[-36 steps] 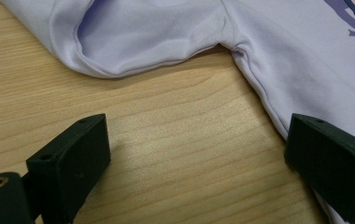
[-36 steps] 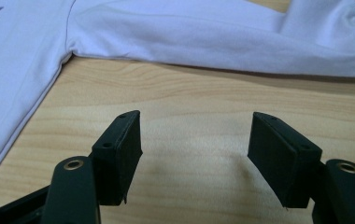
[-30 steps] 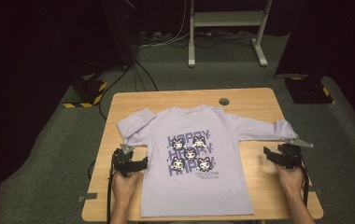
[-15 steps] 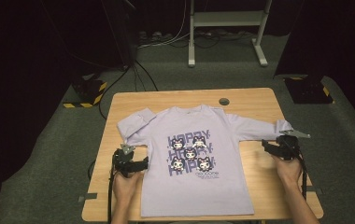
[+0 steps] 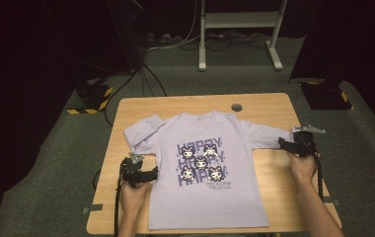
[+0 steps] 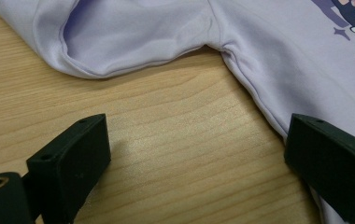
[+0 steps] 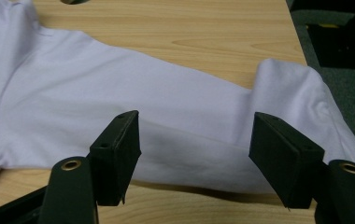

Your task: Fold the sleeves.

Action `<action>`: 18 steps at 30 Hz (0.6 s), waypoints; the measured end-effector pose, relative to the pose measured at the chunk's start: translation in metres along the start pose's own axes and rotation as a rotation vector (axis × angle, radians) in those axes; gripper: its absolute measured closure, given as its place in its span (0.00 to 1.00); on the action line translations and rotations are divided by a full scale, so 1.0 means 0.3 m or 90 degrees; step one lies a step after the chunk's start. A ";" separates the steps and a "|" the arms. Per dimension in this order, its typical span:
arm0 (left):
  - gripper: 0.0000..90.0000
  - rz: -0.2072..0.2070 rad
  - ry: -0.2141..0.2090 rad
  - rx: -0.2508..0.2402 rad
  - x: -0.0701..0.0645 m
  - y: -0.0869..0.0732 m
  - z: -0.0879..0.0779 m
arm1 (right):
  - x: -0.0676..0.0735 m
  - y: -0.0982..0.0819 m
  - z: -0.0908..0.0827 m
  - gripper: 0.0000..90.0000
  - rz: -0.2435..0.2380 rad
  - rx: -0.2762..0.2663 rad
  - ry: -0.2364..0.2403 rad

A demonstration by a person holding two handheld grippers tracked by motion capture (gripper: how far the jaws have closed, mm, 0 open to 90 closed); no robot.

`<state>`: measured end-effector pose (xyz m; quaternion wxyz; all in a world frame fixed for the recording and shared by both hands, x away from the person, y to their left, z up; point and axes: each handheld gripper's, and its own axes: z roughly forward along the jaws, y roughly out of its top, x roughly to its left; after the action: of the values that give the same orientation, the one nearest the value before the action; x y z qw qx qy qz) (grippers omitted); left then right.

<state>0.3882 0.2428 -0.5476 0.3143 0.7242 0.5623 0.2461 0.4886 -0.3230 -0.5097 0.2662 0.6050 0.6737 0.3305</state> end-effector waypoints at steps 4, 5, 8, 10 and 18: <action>0.08 0.002 -0.001 0.000 0.000 0.000 0.000 | -0.013 0.014 0.035 0.35 0.001 0.022 -0.016; 0.08 0.001 -0.001 0.000 -0.001 0.000 0.000 | -0.016 0.018 0.043 0.35 0.005 0.025 -0.016; 0.08 0.001 -0.001 0.000 -0.001 0.000 0.000 | -0.027 0.019 0.064 0.35 0.022 0.029 -0.015; 0.08 0.001 -0.001 0.000 -0.001 0.000 0.000 | -0.032 0.017 0.083 0.35 0.025 0.045 -0.018; 0.08 0.001 -0.001 -0.001 -0.002 0.000 0.000 | -0.047 0.021 0.124 0.33 0.027 0.072 -0.037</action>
<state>0.3881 0.2421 -0.5478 0.3153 0.7245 0.5614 0.2458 0.5227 -0.3321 -0.5293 0.2438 0.6426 0.6701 0.2802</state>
